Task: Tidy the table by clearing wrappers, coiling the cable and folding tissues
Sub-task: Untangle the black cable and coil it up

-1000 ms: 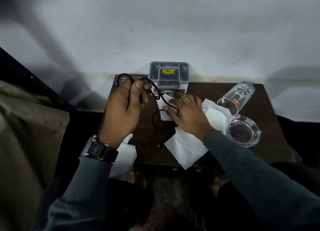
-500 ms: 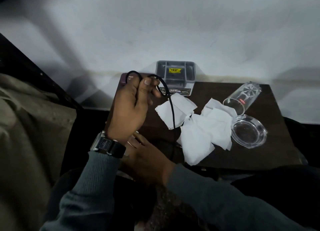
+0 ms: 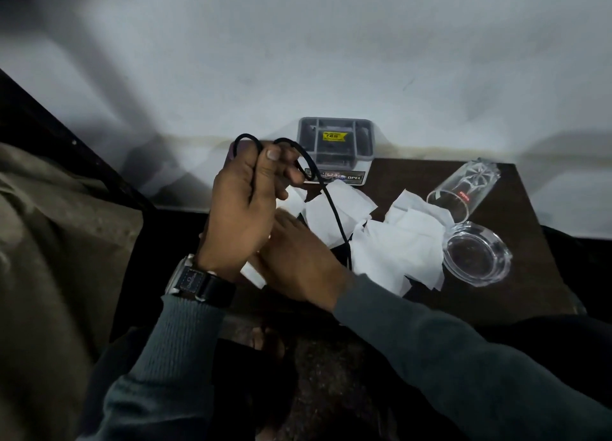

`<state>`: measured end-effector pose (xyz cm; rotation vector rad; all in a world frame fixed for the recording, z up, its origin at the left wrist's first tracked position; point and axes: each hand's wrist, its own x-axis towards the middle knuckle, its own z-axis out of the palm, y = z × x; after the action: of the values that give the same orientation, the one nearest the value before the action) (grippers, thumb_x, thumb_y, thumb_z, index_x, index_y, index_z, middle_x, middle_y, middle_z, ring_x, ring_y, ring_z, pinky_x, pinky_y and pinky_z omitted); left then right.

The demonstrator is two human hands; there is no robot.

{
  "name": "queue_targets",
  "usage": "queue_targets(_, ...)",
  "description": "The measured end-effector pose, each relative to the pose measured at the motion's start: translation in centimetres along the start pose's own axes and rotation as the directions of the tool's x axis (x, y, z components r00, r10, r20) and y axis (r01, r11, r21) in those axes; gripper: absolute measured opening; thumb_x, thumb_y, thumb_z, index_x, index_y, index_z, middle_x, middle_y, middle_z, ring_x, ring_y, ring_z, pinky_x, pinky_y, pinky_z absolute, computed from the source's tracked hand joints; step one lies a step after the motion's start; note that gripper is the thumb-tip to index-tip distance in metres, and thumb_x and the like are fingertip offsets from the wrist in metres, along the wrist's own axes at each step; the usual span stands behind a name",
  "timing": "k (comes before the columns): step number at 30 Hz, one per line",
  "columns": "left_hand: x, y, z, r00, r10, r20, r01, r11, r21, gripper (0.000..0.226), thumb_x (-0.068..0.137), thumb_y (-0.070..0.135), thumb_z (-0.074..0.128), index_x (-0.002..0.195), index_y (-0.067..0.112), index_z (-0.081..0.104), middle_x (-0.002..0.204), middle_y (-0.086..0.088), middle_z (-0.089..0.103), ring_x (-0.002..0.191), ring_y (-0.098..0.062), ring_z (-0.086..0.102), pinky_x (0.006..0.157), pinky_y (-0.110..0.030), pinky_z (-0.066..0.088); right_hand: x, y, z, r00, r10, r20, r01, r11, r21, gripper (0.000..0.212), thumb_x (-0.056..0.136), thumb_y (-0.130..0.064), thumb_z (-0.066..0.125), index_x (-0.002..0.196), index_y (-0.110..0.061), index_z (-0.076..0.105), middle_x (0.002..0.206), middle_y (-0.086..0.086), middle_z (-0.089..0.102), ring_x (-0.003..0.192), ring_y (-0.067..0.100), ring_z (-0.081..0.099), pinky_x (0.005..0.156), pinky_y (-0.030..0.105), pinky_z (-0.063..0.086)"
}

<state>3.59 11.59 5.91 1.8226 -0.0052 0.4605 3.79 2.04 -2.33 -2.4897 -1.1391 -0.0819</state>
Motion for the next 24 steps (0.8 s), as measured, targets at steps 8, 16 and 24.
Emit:
queue_targets(8,0.1,0.2,-0.2,0.999,0.018,-0.029,-0.019,0.999,-0.036,0.033,0.112,0.018,0.036,0.103,-0.001,0.062,0.08,-0.01,0.07,0.067,-0.025,0.06,0.067,-0.032,0.051,-7.4,2.0,-7.6,0.817,0.574,-0.053,-0.572,0.819,0.052,0.085,0.075,-0.062,0.075,0.143,-0.022,0.043,0.125,0.005,0.038,0.119,0.028,0.042,0.102,0.04,0.039)
queue_targets(16,-0.6,1.1,-0.3,0.995,0.036,-0.094,-0.042,0.997,-0.065,0.033,0.112,0.014,0.035,0.094,0.0,0.059,0.074,-0.006,0.064,0.06,-0.003,0.057,0.063,-0.019,0.047,-5.6,3.4,-4.9,0.891,0.407,0.202,-0.353,0.9,-0.256,0.044,0.083,-0.059,0.064,0.118,-0.032,0.069,0.119,0.002,0.04,0.115,0.029,0.038,0.094,0.043,0.034)
queue_targets(24,-0.6,1.7,-0.8,0.994,0.023,-0.103,-0.035,0.993,-0.111,0.032,0.112,0.012,0.035,0.092,0.0,0.058,0.072,-0.005,0.061,0.059,-0.005,0.051,0.063,-0.013,0.046,-3.5,2.7,-4.1,0.917,0.351,0.189,-0.304,0.922,-0.239,0.024,0.091,-0.037,0.065,0.106,-0.018,0.07,0.122,0.008,0.047,0.114,0.033,0.041,0.09,0.044,0.03)
